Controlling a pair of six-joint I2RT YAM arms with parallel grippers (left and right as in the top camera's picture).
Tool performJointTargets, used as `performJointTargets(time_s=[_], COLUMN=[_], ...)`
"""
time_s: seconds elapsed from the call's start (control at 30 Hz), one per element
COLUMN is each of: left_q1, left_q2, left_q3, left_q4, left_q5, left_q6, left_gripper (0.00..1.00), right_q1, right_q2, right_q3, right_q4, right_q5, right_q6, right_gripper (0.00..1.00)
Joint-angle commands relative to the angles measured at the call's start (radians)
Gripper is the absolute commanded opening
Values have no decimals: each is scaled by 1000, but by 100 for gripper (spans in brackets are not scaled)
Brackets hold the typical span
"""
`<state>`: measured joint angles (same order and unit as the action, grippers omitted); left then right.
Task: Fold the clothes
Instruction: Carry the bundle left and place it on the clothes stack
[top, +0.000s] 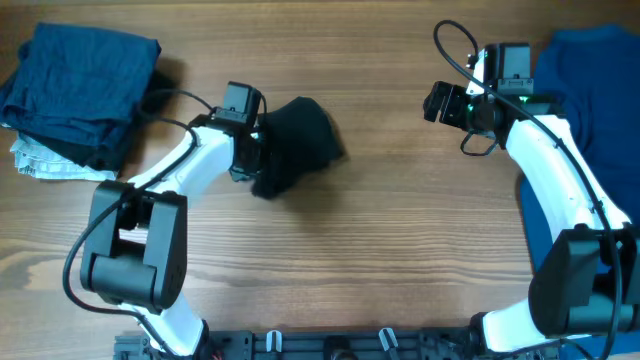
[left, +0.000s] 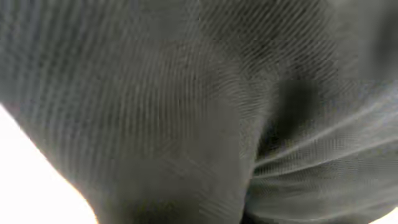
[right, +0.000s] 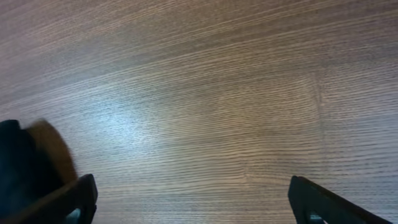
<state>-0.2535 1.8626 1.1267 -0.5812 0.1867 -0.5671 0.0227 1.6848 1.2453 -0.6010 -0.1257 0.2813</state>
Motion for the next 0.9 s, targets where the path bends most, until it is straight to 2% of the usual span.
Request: performJointTargets(time_s=[0.0, 0.23, 0.47, 0.6, 0.87], left_q1=[3, 3, 19, 134, 481], left_q2=[29, -135, -309, -333, -333], left_q3=[-14, -10, 28, 130, 357], left_q4=[26, 204, 286, 274, 265], left_q5=[-46, -46, -64, -68, -64], left_q6=[11, 66, 66, 125, 308], left_gripper=[4, 4, 4, 4, 4], right_q1=[2, 2, 2, 2, 2], right_q2=[17, 17, 17, 17, 17], right_q3=[-10, -10, -10, -10, -10], right_q4=[-6, 24, 24, 24, 24], right_q5=[14, 14, 14, 14, 14], right_q6=[-20, -19, -19, -19, -19], right_gripper=[99, 100, 100, 99, 99])
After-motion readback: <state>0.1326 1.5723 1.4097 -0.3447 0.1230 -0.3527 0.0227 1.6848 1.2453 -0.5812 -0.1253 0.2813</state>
